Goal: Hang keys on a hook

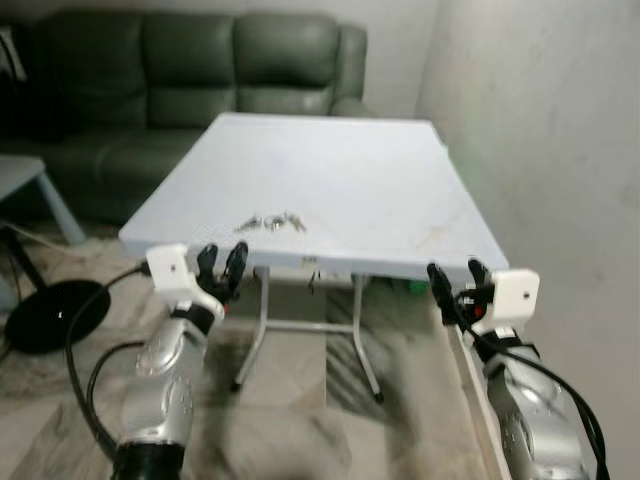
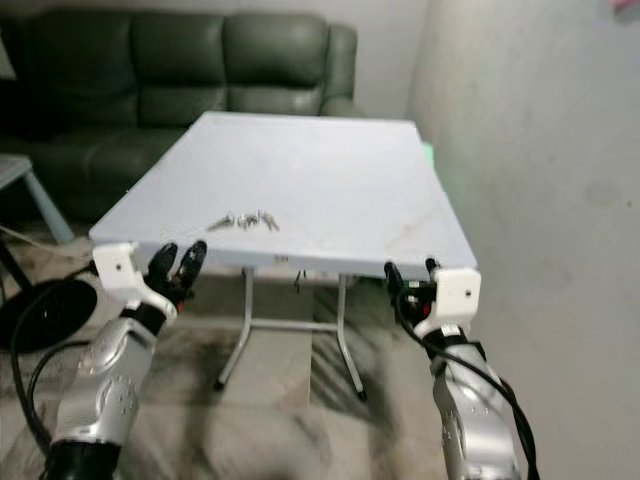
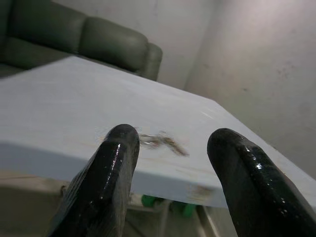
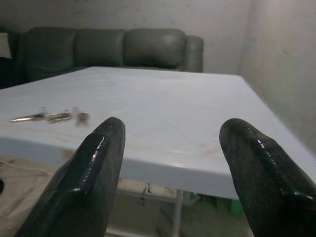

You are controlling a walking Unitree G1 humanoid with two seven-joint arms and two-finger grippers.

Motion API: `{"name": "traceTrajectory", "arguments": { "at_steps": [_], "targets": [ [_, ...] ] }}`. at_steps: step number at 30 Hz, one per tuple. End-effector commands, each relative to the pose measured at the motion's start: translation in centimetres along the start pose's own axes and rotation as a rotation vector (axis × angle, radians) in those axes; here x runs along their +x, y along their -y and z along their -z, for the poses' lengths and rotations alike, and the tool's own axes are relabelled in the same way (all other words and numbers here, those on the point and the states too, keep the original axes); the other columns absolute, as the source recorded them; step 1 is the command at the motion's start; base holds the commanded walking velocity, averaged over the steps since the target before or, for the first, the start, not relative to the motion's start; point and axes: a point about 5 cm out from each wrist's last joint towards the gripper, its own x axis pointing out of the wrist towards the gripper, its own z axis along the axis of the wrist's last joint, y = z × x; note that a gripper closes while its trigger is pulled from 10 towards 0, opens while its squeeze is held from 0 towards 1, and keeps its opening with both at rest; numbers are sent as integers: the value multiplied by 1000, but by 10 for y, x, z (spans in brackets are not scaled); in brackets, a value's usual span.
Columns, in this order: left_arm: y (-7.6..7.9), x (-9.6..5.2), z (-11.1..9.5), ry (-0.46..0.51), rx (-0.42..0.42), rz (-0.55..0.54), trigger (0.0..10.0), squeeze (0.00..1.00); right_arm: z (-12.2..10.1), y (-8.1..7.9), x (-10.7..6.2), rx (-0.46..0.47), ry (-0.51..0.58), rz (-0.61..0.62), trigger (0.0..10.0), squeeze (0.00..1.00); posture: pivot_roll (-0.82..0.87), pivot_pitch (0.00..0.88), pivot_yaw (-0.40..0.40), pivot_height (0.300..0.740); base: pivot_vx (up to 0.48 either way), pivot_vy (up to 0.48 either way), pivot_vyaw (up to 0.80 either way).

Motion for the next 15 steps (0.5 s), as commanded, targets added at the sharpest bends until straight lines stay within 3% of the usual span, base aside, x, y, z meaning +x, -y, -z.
{"name": "traceTrajectory", "arguments": {
  "at_steps": [1,15],
  "targets": [
    [-8,-1,-5,11,16,-15,10000,0,-5,-9,5,10,20,-35,10000,0,181,0,-32,736,0,349,0],
    [-8,-1,-6,9,16,-10,10000,0,-4,-11,4,12,15,-40,10000,0,180,0,-29,736,0,423,0]
  ]
}}
